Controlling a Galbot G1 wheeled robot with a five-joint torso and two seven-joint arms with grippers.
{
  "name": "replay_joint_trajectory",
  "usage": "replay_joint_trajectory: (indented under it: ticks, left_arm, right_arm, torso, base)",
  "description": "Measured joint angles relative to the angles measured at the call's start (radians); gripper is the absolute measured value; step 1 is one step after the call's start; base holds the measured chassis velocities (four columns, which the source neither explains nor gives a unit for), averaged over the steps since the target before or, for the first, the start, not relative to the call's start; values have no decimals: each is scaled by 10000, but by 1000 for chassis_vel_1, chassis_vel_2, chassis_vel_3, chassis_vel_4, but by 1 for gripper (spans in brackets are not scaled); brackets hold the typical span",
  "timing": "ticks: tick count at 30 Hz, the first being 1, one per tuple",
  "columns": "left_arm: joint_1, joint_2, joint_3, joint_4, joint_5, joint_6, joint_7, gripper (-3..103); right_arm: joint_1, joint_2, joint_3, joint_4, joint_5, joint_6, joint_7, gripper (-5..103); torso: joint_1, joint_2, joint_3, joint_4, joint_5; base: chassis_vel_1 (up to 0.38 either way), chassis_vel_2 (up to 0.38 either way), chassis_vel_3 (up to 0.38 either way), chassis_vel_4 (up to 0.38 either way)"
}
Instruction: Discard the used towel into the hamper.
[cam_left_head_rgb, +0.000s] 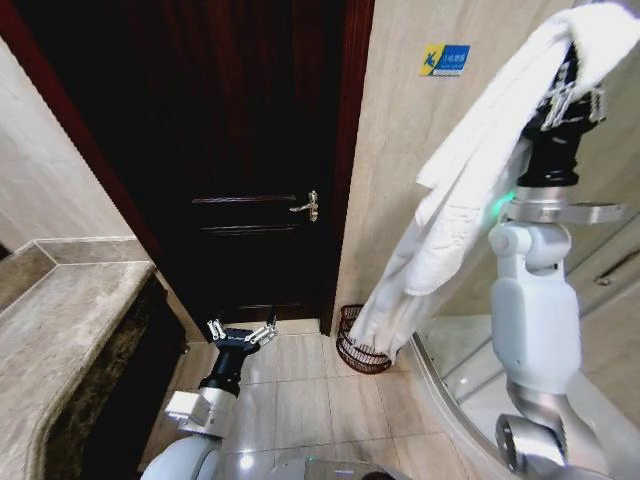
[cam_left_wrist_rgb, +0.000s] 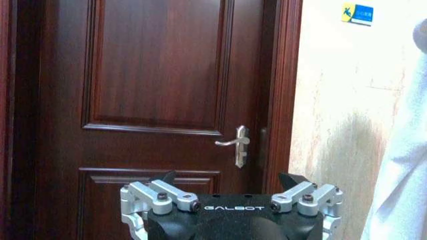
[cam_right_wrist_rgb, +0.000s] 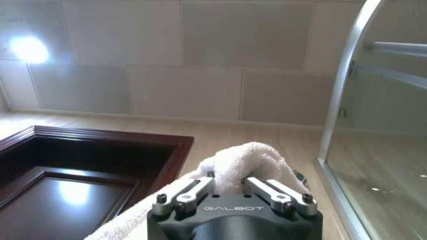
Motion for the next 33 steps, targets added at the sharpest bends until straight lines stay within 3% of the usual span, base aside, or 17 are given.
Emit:
replay_joint_trajectory:
  ticks: [9, 19, 33]
  left_arm:
    - [1, 0, 0, 0, 0, 0, 0, 100]
    - [0, 1, 0, 0, 0, 0, 0, 100]
    - [0, 0, 0, 0, 0, 0, 0, 100]
  right_arm:
    - [1597, 238, -547, -979, -248, 191, -69, 8]
    - [2370, 399, -695, -1621, -446, 394, -188, 8]
    - [1588, 652, -664, -2115, -344, 926, -726, 8]
  torso:
    - [0, 0, 0, 3, -4]
    - [-1, 0, 0, 2, -2]
    - [0, 2, 0, 3, -2]
  base:
    - [0, 0, 0, 0]
    - [0, 0, 0, 0]
    - [0, 0, 0, 0]
